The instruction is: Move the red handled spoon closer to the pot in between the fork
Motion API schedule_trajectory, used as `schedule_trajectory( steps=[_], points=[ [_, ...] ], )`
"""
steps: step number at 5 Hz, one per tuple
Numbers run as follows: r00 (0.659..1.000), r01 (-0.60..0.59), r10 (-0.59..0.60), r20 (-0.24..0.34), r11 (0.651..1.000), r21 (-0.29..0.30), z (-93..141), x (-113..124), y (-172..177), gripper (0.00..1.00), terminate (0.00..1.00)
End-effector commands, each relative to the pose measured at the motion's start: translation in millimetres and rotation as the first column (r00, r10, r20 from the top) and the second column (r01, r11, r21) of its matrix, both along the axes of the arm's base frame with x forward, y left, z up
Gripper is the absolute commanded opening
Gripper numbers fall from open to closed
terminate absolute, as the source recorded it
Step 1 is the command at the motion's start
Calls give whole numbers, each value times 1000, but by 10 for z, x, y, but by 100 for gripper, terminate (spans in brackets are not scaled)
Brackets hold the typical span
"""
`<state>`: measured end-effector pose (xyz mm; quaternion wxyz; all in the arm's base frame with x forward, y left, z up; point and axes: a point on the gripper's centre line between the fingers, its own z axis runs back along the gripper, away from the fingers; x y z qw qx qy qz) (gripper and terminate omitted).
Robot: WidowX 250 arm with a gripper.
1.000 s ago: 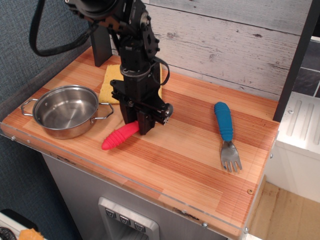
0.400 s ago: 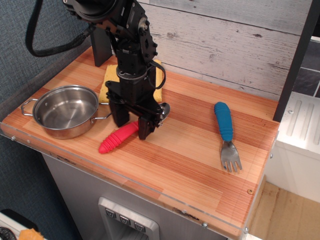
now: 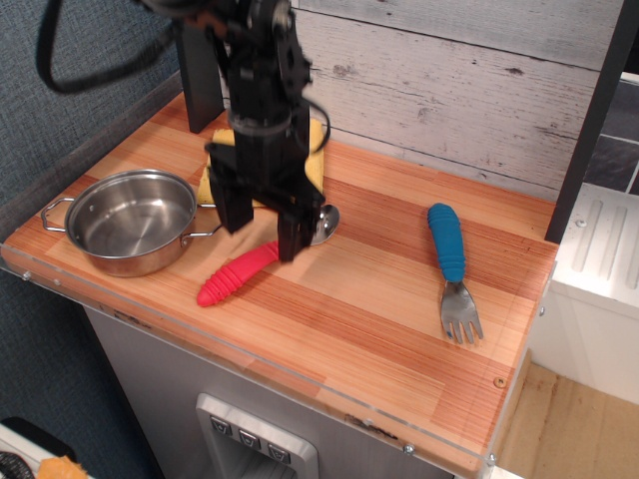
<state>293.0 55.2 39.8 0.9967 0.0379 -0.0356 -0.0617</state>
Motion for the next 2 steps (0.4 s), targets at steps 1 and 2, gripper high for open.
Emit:
schedule_trajectory(
  steps=[1, 2],
  points=[
    [994, -91, 92, 59, 995, -31, 449, 114, -229, 100, 0],
    [959, -270, 277, 69, 958, -94, 495, 202, -353, 100, 0]
  ],
)
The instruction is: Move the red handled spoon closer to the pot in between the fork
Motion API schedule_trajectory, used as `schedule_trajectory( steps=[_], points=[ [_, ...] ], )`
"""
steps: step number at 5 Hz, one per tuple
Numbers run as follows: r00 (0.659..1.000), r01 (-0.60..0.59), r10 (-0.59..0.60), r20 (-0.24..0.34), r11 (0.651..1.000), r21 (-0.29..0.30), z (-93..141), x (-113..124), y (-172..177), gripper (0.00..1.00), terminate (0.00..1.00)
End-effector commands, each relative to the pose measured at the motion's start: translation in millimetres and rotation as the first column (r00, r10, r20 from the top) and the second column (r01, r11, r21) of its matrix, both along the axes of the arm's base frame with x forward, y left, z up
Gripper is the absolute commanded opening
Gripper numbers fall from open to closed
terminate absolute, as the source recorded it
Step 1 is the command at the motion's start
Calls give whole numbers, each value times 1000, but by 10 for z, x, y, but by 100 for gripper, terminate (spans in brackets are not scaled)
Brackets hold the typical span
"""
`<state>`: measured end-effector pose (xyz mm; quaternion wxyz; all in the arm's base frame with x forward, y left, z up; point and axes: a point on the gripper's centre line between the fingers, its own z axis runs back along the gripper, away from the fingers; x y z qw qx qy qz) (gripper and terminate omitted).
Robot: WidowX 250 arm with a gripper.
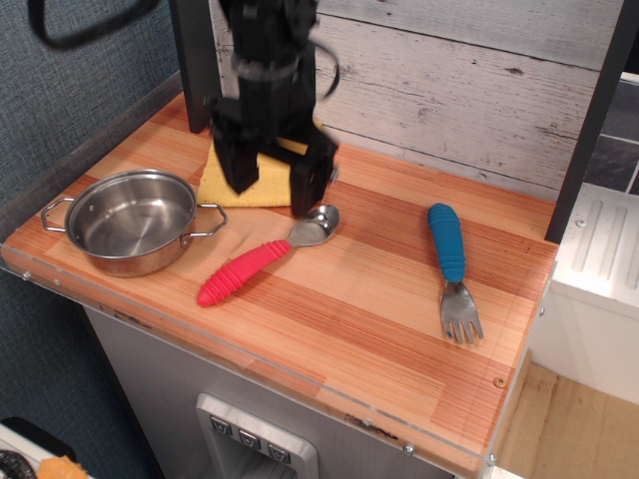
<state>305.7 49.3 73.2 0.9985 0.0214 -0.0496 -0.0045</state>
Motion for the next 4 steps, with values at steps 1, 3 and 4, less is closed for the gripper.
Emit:
schedule_trajectory(
  steps=[1, 3, 4],
  points=[
    [986, -151, 152, 72, 988, -26, 257, 88, -470, 100, 0],
    [984, -168, 167, 70, 986, 10, 356, 156, -701, 100, 0],
    [982, -174, 173, 70, 985, 11, 380, 152, -629, 100, 100]
  ],
)
